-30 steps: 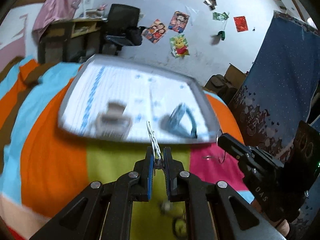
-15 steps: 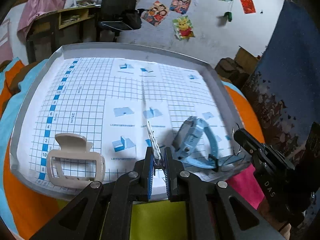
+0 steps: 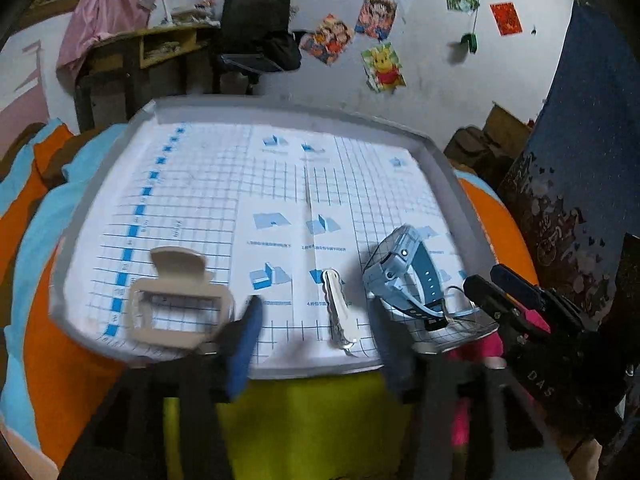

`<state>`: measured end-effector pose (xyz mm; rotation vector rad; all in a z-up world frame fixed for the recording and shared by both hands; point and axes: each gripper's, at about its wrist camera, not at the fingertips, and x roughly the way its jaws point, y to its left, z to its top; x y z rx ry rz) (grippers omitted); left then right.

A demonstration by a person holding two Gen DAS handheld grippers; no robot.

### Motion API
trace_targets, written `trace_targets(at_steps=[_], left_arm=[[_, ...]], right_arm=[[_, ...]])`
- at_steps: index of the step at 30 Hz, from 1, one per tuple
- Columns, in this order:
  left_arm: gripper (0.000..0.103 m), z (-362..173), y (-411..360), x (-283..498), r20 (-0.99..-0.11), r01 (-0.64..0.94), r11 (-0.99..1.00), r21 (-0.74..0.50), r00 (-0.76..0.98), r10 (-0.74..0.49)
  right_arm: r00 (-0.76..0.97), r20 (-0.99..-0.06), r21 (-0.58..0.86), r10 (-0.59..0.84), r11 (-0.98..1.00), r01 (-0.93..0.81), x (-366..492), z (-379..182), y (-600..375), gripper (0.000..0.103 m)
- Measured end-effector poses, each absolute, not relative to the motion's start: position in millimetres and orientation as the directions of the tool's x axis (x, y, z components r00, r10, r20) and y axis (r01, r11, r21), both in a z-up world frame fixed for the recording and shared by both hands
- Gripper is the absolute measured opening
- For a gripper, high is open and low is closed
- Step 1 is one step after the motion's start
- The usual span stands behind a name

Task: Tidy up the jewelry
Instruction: 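Release the barrette from the left tool while the right tool drops the hoop onto the tray, then withdraw both tools from the tray back above the bedspread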

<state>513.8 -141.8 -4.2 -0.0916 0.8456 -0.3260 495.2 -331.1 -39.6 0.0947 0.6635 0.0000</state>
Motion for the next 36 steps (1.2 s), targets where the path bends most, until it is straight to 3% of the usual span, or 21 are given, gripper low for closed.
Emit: trace_targets(at_steps=[8,19,25,36], left_arm=[[0.082,27,-120,472,-0.629,0.221,0.952,-0.212,0.714,-0.307],[0.102,68,-81,385,-0.469,0.128,0.969,-0.209,0.857,-0.215],[0.103,75,-61,329,-0.405,0.094,0.978,-0.184,0.900,-0.162],[0.103,68,-34,225,-0.349,0.074,0.984,-0.160,0.929,-0.127]], right_arm=[[0.823,-0.567,0.058,0.001,0.998,0.038,467,-12,-324,0.042],[0.911,-0.411,0.087,0.018,0.996,0.020,384,36,-311,0.077],[0.931,-0.362,0.086,0.043,0.996,-0.012,327,54,-291,0.089],[0.969,-0.241,0.078,0.060,0.996,-0.043,209,66,-265,0.099]])
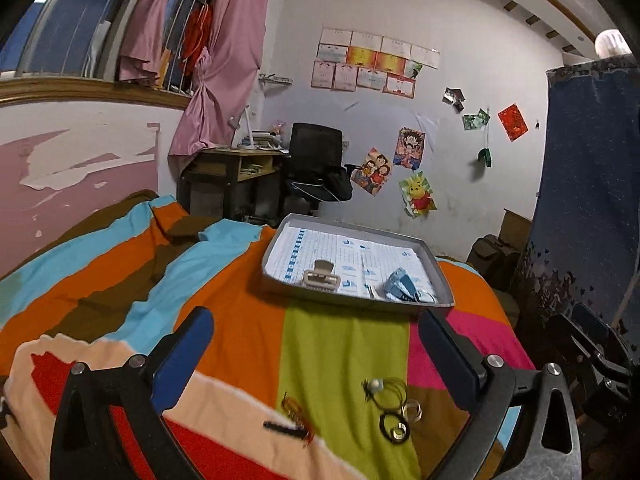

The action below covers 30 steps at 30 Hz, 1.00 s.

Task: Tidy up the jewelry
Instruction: 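Withdraw both tools from the tray back above the bedspread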

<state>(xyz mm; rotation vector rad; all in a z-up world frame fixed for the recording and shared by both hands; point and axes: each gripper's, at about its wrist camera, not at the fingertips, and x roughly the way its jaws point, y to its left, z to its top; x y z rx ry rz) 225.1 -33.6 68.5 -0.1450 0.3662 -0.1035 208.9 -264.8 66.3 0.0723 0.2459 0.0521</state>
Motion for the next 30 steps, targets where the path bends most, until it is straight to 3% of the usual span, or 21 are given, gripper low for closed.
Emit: trace_targets(at_steps=[16,30], left_arm=[[0.103,45,-10,119,-0.320,0.078,0.990,-0.120,0.941,-0.113],[0.103,25,4,86,-0.352,0.066,0.989,-0.131,0.930,-0.108]], right_arm=[[0.976,-0.218,0.106,0.000,0.994,0.024,98,43,-252,0.101],[0.967,-0.256,0.090,-0.012,0.995,0.036,51,23,-232,0.101]])
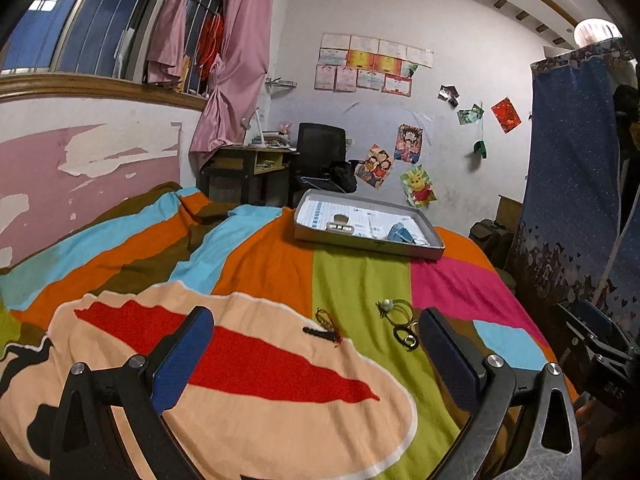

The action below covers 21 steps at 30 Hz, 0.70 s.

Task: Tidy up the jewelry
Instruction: 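Withdraw both tools from the tray back above the bedspread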

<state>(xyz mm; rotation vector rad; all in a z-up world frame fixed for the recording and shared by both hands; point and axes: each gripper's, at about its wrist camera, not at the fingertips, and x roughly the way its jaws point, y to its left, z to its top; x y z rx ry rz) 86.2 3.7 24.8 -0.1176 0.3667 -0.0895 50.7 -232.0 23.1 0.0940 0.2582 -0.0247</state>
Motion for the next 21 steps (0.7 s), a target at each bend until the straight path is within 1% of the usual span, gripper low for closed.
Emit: trace_targets(at_steps=[3,7,12,21], left_arm=[[0.103,19,4,85,-0.369,0.055,0.990,-0.131,0.924,-0.101],[0.103,18,4,85,-0.367,0.051,0.990,-0.128,0.925,-0.095],[0.103,16,1,85,-0.370,0.049,0.992,-0.114,0.925,-0.088],[0.103,14,1,102,-0.404,0.042,0.993,-0.114,0.911,-0.085]], right_arm=[[0.958,-0.285,0.082,-0.019,0.996,0.044,52,18,-232,0.101],[0.951,-0.309,0.085,-0.019,0.995,0.047,56,12,-234,0.101],[0.950,-0.312,0.088,-0.016,0.995,0.046,56,10,-235,0.101],[0.949,-0.314,0.098,-0.011,0.994,0.044,60,8,-235,0.101]])
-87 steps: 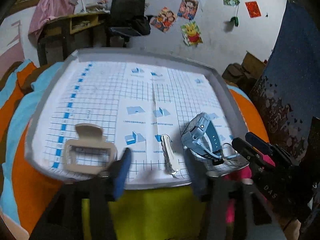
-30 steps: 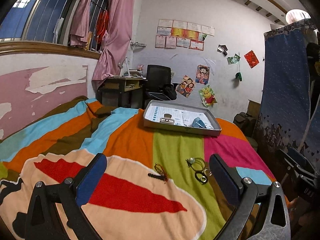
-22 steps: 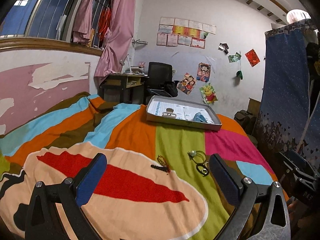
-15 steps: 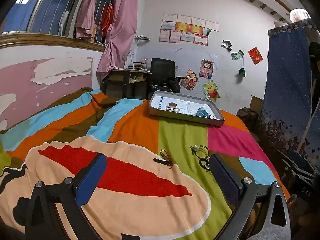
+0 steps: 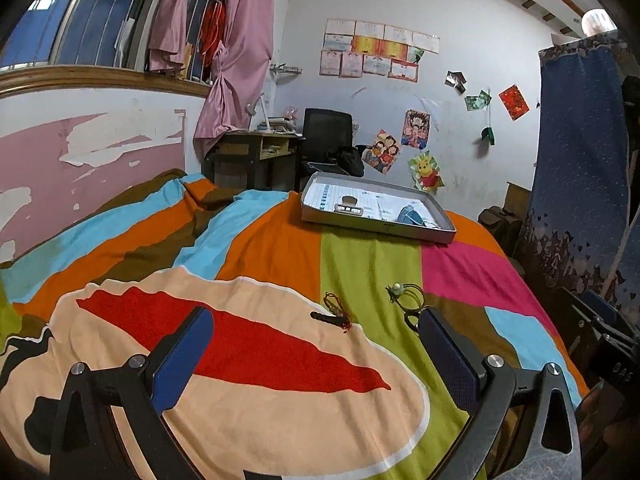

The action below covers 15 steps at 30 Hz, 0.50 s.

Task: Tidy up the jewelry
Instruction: 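Withdraw both tools from the tray back above the bedspread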

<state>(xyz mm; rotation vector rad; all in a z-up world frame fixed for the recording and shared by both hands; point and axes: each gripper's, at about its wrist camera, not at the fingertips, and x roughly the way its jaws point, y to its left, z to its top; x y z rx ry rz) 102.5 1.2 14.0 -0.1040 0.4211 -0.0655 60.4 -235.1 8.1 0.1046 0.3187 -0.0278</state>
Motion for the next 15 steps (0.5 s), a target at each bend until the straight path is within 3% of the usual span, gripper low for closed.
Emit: trace_targets(at_steps=[15], left_arm=[[0.103,3,-1,183,-0.429,0.025,0.994,-0.105,0.901,-0.068]], right_arm=[[0.942,-0.336,0.120,-0.003,0.992,0.046,124,19,-250,0.101]])
